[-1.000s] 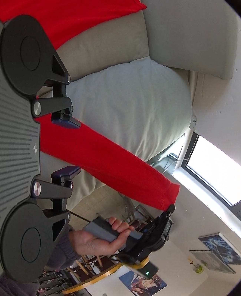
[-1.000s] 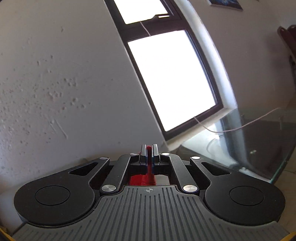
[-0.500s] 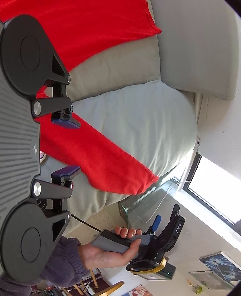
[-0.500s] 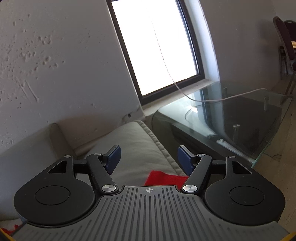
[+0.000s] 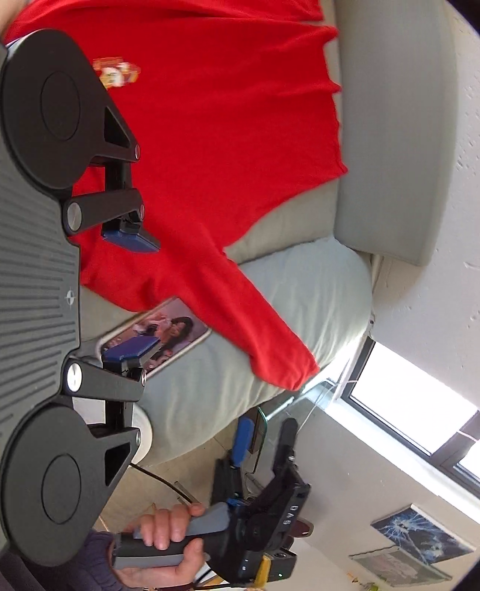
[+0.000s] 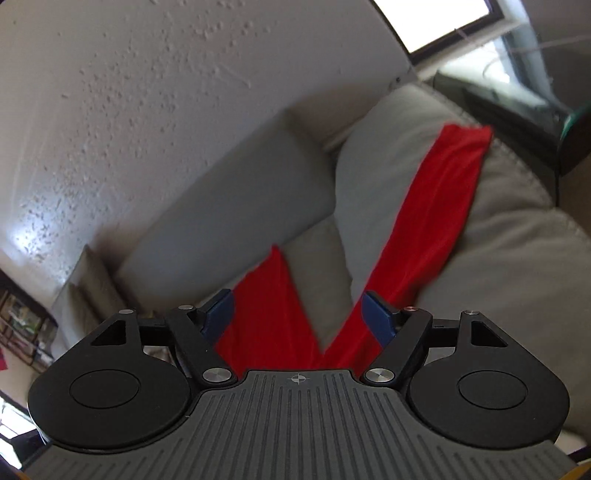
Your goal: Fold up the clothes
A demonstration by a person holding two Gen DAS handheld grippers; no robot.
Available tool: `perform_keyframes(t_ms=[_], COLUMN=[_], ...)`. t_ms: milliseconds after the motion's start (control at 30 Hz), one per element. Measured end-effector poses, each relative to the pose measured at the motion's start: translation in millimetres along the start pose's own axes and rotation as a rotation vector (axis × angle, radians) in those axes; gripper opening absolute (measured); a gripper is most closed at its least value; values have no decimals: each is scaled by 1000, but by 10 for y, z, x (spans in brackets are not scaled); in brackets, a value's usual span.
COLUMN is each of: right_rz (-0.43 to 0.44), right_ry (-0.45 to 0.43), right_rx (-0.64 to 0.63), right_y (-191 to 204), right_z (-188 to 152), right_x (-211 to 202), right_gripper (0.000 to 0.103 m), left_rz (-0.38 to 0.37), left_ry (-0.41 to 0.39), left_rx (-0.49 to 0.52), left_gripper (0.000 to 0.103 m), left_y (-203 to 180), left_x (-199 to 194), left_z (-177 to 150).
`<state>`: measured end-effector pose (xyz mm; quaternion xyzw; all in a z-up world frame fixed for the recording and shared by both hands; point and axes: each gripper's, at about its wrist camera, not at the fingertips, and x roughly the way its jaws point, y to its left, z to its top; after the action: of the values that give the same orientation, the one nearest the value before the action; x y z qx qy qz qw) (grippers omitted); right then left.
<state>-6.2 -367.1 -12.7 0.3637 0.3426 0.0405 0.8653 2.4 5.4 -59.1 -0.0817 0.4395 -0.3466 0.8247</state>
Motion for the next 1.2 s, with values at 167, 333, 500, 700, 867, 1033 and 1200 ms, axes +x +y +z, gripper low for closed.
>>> perform_keyframes(t_ms=[167,333,500,700,867,1033,1200], right_rz=[57,-48,-121,-170,-189,-228,-246], right_ry=[256,246,265,217,185,155,91], right_rx=[279,315,283,251,154,88,-71], right_y=[-459,-660,-604,-585,-536,-424,-33], right_z=[-827,-1005,-1058,-1044,-1050,-995,-965], right_x=[521,868,1062,1264,1368,1167,647], right_gripper=[37,37,37,36,17,3,3], left_rz=[56,139,159,158,152,146,134], left_ry=[24,-19,-44,-52,-52,-58,-60], left_rx=[-89,-168,-208,-224,-236,-238,-253], left_gripper=[48,48,48,48,49,49,49], left_y=[87,216,309,353,376,395,441], left_x=[51,17,-51,-87,-88,-127,-153], left_z=[-364,-401,-410,-427,-427,-431,-441])
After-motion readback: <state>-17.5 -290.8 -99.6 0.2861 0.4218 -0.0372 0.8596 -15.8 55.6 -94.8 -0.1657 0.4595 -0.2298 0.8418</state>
